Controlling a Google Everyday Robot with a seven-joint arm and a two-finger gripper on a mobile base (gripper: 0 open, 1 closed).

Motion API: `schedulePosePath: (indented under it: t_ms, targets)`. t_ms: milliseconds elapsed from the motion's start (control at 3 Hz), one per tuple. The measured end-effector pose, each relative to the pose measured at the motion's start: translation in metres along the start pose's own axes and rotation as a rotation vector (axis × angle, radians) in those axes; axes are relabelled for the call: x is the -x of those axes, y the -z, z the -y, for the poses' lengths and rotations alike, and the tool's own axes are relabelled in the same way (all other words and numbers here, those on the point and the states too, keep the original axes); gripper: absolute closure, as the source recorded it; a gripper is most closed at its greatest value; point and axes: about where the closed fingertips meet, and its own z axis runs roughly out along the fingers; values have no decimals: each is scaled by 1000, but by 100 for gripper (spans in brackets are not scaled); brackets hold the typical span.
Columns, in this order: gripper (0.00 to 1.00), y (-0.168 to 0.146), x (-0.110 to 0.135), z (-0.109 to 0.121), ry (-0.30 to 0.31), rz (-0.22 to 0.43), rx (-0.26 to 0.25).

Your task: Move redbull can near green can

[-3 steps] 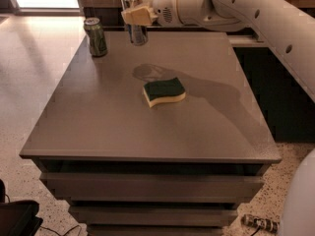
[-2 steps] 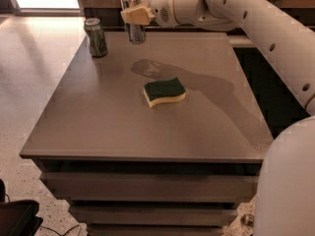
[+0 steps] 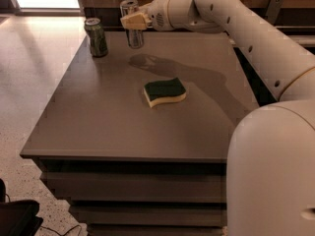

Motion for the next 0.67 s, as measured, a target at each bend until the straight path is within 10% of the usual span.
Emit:
schedulePosePath:
  t_ms: [667]
  targets:
    - [100, -29, -33, -2, -59, -3, 35]
